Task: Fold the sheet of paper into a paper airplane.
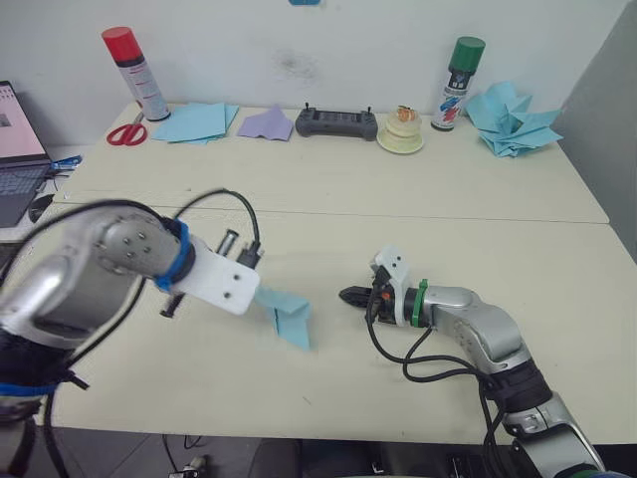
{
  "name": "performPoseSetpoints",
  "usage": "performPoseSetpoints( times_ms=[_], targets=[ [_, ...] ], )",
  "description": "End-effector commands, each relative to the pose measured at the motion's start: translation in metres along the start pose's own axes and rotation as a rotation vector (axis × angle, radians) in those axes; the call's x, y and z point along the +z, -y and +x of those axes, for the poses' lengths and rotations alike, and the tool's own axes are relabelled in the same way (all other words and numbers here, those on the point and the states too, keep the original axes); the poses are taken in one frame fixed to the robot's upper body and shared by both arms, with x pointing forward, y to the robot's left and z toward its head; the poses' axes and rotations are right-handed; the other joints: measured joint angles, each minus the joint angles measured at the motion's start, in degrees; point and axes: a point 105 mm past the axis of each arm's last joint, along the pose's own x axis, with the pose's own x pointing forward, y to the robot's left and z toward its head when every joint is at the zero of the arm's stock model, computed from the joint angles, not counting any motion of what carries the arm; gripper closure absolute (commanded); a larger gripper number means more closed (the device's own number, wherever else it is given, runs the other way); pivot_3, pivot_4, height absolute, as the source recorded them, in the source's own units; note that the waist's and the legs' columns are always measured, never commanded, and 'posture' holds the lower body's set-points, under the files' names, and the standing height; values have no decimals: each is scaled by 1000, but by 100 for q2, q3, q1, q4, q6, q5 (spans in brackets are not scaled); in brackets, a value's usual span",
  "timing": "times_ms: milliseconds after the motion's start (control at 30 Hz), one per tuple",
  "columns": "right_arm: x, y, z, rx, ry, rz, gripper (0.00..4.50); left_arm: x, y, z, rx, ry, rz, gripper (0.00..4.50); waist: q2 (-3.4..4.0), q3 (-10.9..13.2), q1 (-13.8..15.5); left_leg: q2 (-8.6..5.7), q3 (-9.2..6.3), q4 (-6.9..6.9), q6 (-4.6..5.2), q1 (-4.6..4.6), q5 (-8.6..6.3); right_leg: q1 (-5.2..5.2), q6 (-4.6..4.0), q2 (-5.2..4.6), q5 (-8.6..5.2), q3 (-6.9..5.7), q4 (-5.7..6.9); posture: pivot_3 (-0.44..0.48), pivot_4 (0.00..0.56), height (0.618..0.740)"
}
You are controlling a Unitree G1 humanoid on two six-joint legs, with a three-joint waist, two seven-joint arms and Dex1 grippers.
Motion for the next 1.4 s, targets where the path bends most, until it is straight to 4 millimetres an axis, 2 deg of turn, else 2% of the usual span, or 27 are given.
performPoseSetpoints(
  times_ms=[33, 167, 233, 333, 500, 667, 767, 867, 900, 1000, 1100, 1200, 1300, 1400],
  targets=[
    [10, -2, -4, 2, 35, -21, 4500, -4, -5, 13, 29, -11, -40, 4462, 0, 0, 1, 0, -1, 1, 0, 0, 0, 0, 0, 0, 0, 0, 1, 0, 150, 740],
    [9, -1, -8, -9, 28, -24, 4500, 3, -22, 26, 133, 14, -31, 4462, -1, 0, 26, -3, -2, 7, 0, 2, 0, -1, 0, -1, 0, 1, 17, 0, 150, 740],
    [8, 0, -10, -13, 24, -24, 4500, 11, -21, 28, 135, 51, -35, 4462, -1, 0, 28, -4, -2, 13, 0, 2, 0, -1, 0, -1, 0, 2, 26, 0, 150, 740],
    [8, 1, -12, -14, 19, -28, 4500, 20, -18, 26, 140, 109, -42, 3694, 0, 0, 23, -4, -1, 15, 0, 7, 0, -1, 0, -2, 0, 5, 33, 0, 150, 740],
    [16, 2, -14, -4, 29, -104, 4500, 15, -16, 13, 151, 129, -120, 2190, 0, 0, 7, -2, -2, 14, 0, 10, 0, -3, -1, 0, 0, 3, 44, 0, 150, 740],
    [30, 3, -26, 5, 82, -237, 4500, -1, -19, -27, 235, 231, -355, 787, 0, 0, -18, -2, -2, 16, 1, 12, 0, -3, 17, 0, -11, 3, 49, 0, 150, 740],
    [32, -9, -37, 94, 111, -303, 3891, -12, -4, -49, 255, 331, -526, 0, 0, 0, -37, 0, -1, 15, 1, 11, 0, -5, 17, 0, -11, 3, 49, 0, 150, 740],
    [35, -18, -42, 149, 167, -314, 2875, -18, 11, -58, 309, 443, -647, 0, 0, 0, -54, 3, 1, 11, 0, 16, 0, -5, 5, -1, -7, 4, 49, 0, 150, 740],
    [36, -22, -41, 173, 183, -327, 2514, -21, 13, -58, 356, 501, -729, 0, 0, 0, -42, 4, 0, 11, 0, 17, 0, -4, -3, -1, -3, 3, 49, 0, 150, 740],
    [31, -35, -28, 255, 177, -343, 1463, -30, 53, -35, 277, 444, -802, 0, -2, -1, -64, 5, 0, 15, 0, 24, 0, -3, 1, -2, -7, 5, 62, 0, 150, 740],
    [34, -33, -4, 209, 214, -335, 1463, -38, 65, -19, 348, 411, -849, 0, -3, 0, -51, 4, 5, 9, 0, 48, 0, 8, 2, -3, -10, 13, 72, 0, 150, 740],
    [38, -37, 12, 218, 243, -358, 1463, -29, 63, -11, 396, 452, -867, 0, -4, 0, 8, 7, -7, 11, -2, 48, 2, 9, 8, -1, -16, 12, 77, 0, 150, 740],
    [37, -41, 19, 235, 256, -384, 2072, -16, 58, -6, 422, 503, -870, 0, -6, -1, 75, 3, -4, 21, -3, 50, 4, 17, 9, -2, -16, 6, 78, 0, 150, 740],
    [36, -41, 21, 238, 254, -415, 3132, -13, 53, -4, 438, 511, -867, 0, -6, -1, 94, 1, 5, 25, -4, 50, 4, 19, 6, -6, -13, 10, 76, 0, 150, 740]
  ],
)
